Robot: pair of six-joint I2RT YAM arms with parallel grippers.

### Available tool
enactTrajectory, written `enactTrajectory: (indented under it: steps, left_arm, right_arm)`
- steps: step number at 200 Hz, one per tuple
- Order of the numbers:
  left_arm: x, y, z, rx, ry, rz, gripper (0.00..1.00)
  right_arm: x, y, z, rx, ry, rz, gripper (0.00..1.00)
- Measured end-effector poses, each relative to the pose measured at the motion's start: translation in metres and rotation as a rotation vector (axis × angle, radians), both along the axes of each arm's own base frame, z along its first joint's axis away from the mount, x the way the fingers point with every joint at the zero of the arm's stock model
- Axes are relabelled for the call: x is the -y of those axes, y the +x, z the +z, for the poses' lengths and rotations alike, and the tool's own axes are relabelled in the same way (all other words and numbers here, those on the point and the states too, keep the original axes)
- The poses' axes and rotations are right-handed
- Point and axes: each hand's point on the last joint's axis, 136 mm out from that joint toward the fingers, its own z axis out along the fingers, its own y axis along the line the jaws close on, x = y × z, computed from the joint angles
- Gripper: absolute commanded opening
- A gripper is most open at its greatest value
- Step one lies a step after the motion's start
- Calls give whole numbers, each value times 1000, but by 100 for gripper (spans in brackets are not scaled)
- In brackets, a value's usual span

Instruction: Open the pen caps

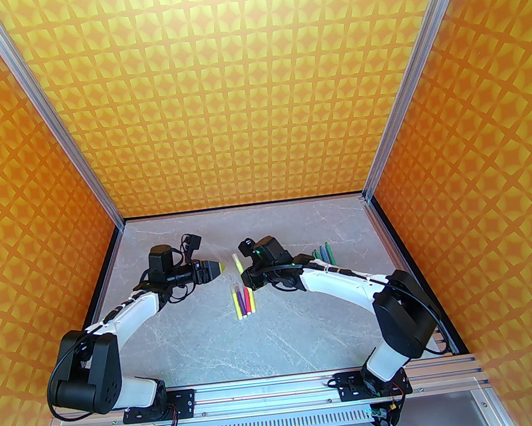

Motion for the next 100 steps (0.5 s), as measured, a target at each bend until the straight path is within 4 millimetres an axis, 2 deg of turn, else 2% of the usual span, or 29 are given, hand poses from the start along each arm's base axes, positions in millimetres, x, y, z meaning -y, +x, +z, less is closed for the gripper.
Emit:
enactTrajectory:
  steps: [24,100]
  left_arm:
    - [6,1,1,-9,-23,-11,59]
    - [25,-4,4,-24,-79,-69,54]
  right_arm:
    - [-8,-2,9,21,38,32,0]
    - [-25,-15,16,54,76,123,0]
